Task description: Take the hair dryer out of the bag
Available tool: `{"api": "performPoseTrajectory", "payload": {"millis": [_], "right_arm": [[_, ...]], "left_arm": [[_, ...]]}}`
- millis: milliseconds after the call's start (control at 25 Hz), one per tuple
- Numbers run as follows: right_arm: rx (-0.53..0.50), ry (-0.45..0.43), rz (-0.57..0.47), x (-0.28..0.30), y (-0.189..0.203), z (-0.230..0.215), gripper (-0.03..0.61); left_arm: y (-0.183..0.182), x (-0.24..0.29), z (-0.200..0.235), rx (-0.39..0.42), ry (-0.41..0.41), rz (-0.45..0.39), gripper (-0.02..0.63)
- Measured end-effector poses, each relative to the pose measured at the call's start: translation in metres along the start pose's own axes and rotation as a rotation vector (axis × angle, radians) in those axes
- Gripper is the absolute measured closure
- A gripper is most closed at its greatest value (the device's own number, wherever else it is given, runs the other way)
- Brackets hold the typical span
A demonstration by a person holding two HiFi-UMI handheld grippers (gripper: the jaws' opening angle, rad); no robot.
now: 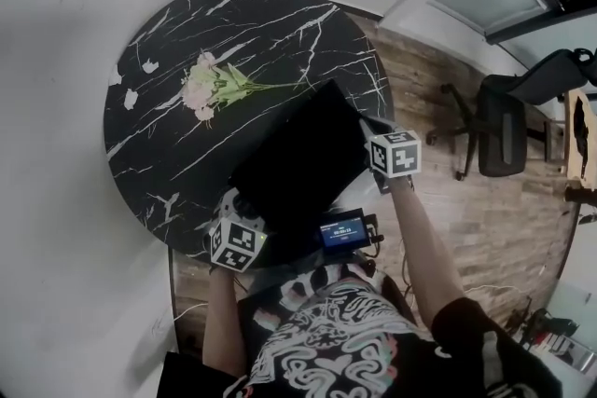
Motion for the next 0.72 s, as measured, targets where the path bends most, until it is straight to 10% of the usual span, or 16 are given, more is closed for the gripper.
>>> {"api": "performPoseTrajectory", "payload": {"millis": [720], "right_arm": [[-0.016, 0.069, 0.035, 0.009, 0.005, -0.013, 0.552]], "left_arm": [[0.018, -0.022, 0.006, -0.022, 0.003, 0.007, 0.420]]}}
Point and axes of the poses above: the fingertips, and each gripper's own axes: x forward along the fingers, z to its left, y out of its underside, the point moved 7 cm from there along -x, backward along the fingers, and after that the axes turned 8 degrees about -z, right-handed, at the moved point
